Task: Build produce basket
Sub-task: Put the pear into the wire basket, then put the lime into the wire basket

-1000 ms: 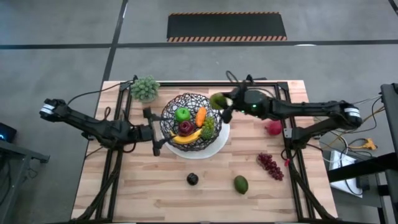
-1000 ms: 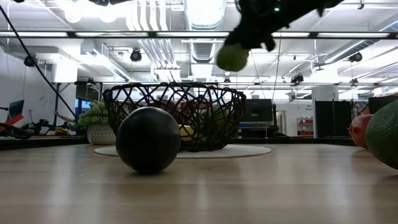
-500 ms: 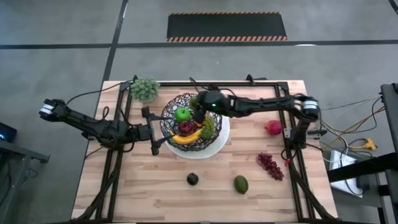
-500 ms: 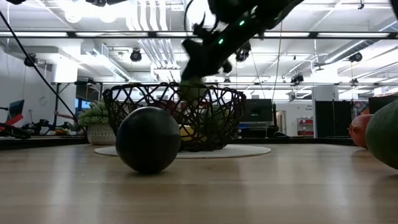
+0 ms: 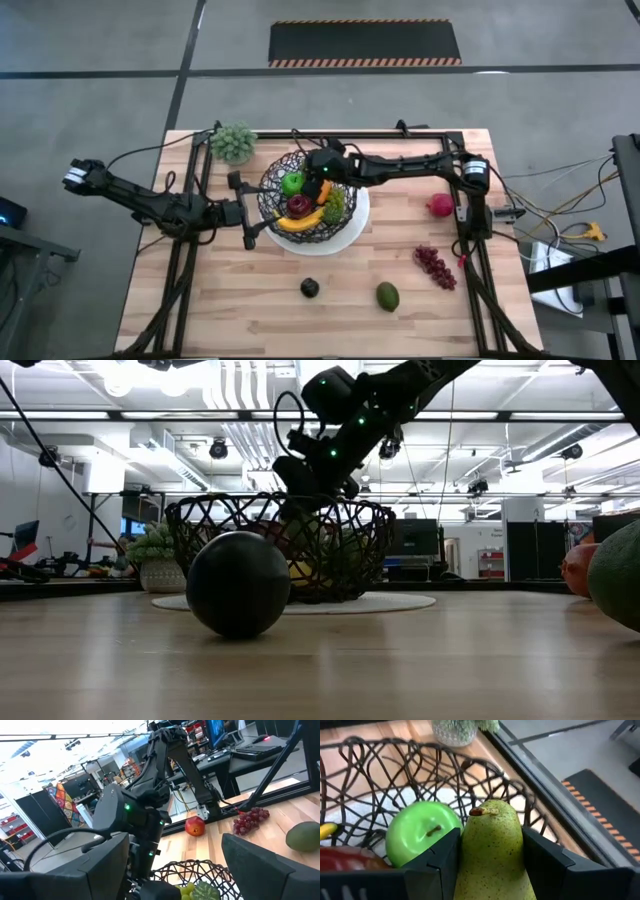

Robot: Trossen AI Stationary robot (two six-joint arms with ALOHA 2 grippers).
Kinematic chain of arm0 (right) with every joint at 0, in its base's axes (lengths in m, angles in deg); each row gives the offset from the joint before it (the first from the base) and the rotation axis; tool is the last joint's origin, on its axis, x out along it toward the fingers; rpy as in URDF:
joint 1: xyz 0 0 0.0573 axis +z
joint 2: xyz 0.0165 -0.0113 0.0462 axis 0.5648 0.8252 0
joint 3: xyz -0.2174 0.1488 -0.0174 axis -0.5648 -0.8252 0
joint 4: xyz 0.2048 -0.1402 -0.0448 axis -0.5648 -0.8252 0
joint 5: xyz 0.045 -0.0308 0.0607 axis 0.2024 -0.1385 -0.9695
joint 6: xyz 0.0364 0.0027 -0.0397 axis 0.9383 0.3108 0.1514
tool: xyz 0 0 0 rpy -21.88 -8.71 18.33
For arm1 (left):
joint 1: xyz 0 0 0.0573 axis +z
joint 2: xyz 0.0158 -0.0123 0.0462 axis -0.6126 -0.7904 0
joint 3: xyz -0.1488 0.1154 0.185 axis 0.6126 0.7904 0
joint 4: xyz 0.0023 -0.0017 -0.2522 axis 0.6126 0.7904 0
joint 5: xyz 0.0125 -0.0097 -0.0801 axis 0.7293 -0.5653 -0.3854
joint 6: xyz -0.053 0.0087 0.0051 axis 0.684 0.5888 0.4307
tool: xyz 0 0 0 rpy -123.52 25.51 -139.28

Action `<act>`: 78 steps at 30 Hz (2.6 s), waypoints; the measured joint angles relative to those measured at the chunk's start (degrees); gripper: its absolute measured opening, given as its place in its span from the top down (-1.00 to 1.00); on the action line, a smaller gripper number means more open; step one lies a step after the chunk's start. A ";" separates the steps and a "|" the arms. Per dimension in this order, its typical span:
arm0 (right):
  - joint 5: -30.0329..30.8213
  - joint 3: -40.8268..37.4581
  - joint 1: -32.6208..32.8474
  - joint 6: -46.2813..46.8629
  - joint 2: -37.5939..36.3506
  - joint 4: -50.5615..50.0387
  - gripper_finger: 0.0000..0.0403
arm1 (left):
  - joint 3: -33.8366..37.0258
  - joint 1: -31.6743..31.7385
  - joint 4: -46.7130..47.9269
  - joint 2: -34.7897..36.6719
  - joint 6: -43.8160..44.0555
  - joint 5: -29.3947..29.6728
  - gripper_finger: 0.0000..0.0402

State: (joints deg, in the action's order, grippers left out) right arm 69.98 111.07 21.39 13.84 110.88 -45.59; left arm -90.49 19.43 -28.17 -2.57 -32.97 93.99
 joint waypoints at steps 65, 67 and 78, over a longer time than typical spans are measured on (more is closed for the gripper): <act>-0.10 -0.18 5.82 -13.67 -10.21 -11.08 0.96 | 0.12 -0.15 -3.70 -6.86 18.66 -0.18 -0.49; -0.10 -0.20 7.55 -15.15 -11.71 -11.12 0.96 | -0.17 -0.15 -6.63 -9.62 21.20 -0.18 -0.49; -0.34 -11.88 18.17 -15.22 -22.13 -10.47 0.96 | -2.89 -0.31 -17.28 -20.64 21.38 -0.20 -0.49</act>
State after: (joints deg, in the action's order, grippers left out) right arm 69.64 99.19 39.56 -1.38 88.75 -56.06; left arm -93.38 19.13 -45.45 -23.21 -11.59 93.79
